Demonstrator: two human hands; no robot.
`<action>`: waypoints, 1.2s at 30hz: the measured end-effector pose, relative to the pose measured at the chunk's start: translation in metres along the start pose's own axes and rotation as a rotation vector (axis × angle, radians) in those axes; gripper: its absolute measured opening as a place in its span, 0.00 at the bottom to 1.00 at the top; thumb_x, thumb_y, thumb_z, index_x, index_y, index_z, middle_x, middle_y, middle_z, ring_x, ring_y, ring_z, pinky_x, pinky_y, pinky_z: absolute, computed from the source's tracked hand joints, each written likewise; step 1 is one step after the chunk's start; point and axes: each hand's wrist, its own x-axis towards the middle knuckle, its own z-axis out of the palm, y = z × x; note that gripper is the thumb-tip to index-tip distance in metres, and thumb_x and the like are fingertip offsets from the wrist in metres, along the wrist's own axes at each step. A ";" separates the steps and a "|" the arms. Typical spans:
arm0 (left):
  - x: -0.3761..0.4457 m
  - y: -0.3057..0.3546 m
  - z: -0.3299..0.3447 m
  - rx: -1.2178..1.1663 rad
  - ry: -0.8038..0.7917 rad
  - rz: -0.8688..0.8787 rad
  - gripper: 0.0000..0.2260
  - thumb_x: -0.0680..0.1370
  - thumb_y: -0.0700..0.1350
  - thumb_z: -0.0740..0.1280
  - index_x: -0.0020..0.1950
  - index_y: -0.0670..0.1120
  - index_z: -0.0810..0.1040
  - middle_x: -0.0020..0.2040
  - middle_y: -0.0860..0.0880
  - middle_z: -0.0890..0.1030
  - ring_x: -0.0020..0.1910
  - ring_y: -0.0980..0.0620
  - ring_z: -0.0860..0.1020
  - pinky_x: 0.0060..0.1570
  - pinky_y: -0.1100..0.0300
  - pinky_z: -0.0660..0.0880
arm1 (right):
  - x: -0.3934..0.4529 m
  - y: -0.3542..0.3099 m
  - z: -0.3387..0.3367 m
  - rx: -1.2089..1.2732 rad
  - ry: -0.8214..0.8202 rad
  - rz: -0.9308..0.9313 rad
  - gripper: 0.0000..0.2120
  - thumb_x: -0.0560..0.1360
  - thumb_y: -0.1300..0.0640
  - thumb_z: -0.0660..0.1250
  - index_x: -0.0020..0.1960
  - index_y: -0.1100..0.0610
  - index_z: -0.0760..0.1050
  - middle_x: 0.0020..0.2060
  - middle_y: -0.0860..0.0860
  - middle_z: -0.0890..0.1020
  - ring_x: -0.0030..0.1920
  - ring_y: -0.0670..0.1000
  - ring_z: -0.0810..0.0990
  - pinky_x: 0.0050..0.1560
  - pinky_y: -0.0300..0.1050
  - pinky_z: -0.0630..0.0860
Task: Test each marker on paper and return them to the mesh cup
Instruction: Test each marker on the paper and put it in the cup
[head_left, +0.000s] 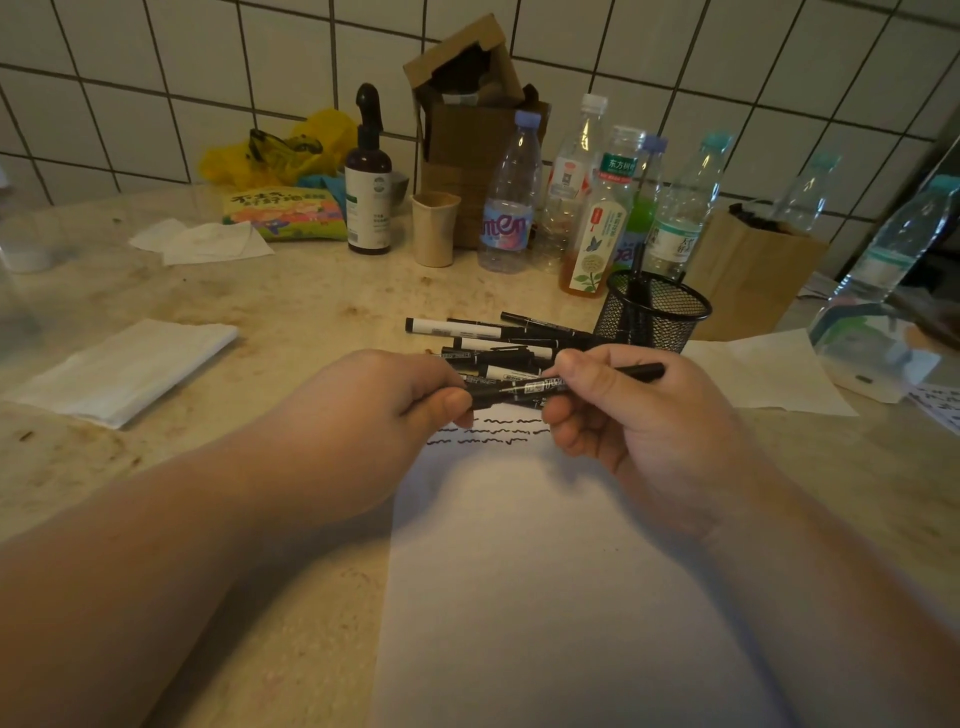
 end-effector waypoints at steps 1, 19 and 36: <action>-0.001 0.001 -0.001 0.004 -0.016 -0.001 0.10 0.80 0.54 0.59 0.43 0.60 0.78 0.31 0.54 0.75 0.32 0.64 0.73 0.30 0.69 0.66 | -0.001 0.000 0.000 -0.002 -0.007 0.008 0.11 0.69 0.53 0.71 0.44 0.62 0.82 0.31 0.56 0.83 0.30 0.51 0.81 0.32 0.41 0.78; -0.007 0.007 -0.009 -0.504 -0.346 -0.104 0.16 0.81 0.45 0.61 0.39 0.46 0.83 0.25 0.52 0.69 0.26 0.54 0.64 0.29 0.63 0.64 | -0.002 -0.006 -0.009 -0.084 -0.156 -0.003 0.11 0.70 0.54 0.70 0.43 0.63 0.82 0.31 0.57 0.83 0.29 0.52 0.81 0.30 0.42 0.77; 0.004 -0.002 0.001 -0.332 0.027 -0.154 0.11 0.76 0.61 0.61 0.52 0.60 0.80 0.37 0.59 0.83 0.35 0.59 0.79 0.39 0.63 0.73 | 0.016 -0.007 -0.039 -0.077 0.574 -0.522 0.07 0.80 0.57 0.62 0.53 0.48 0.78 0.39 0.45 0.79 0.41 0.46 0.78 0.43 0.42 0.75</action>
